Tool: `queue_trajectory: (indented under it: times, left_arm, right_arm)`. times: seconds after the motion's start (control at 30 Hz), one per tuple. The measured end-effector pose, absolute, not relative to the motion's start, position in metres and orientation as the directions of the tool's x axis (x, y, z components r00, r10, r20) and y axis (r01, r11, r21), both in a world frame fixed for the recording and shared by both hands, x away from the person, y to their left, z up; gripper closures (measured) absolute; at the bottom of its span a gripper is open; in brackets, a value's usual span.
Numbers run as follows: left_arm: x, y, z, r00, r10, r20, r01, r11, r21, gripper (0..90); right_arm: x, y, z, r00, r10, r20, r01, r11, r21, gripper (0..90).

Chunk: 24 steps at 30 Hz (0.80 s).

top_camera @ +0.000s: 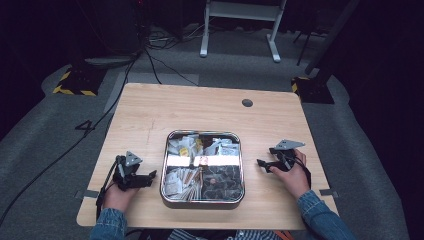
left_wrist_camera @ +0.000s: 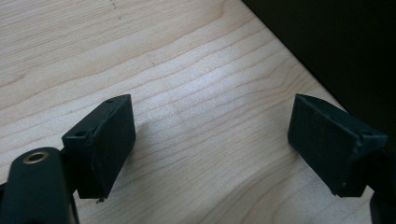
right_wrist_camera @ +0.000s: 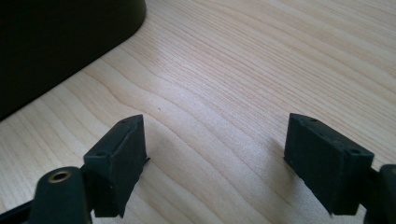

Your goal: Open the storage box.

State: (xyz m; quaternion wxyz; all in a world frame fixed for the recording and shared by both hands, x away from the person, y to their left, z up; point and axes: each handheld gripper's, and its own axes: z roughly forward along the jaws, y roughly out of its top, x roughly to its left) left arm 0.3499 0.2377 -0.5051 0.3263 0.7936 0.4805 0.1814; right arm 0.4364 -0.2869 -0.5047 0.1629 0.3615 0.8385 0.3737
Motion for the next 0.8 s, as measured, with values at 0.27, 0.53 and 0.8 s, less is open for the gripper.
queue_trajectory:
  times: [0.27,0.53,0.8]
  left_arm:
    - [0.3494,0.2386,-0.5050,0.472,0.881,-0.028,0.648,-0.325,0.689,15.0]
    - [0.3478,0.2399,-0.5046,0.470,0.883,-0.026,0.650,-0.326,0.686,15.1]
    - [0.3479,0.2402,-0.5051,0.471,0.881,-0.028,0.647,-0.324,0.690,15.0]
  right_arm:
    - [0.4364,-0.2869,-0.5047,-0.685,0.728,-0.003,0.485,0.459,0.744,21.2]
    - [0.4367,-0.2862,-0.5046,-0.680,0.733,-0.005,0.488,0.458,0.743,21.2]
    - [0.4340,-0.2847,-0.5031,-0.698,0.716,0.008,0.475,0.455,0.753,36.5]
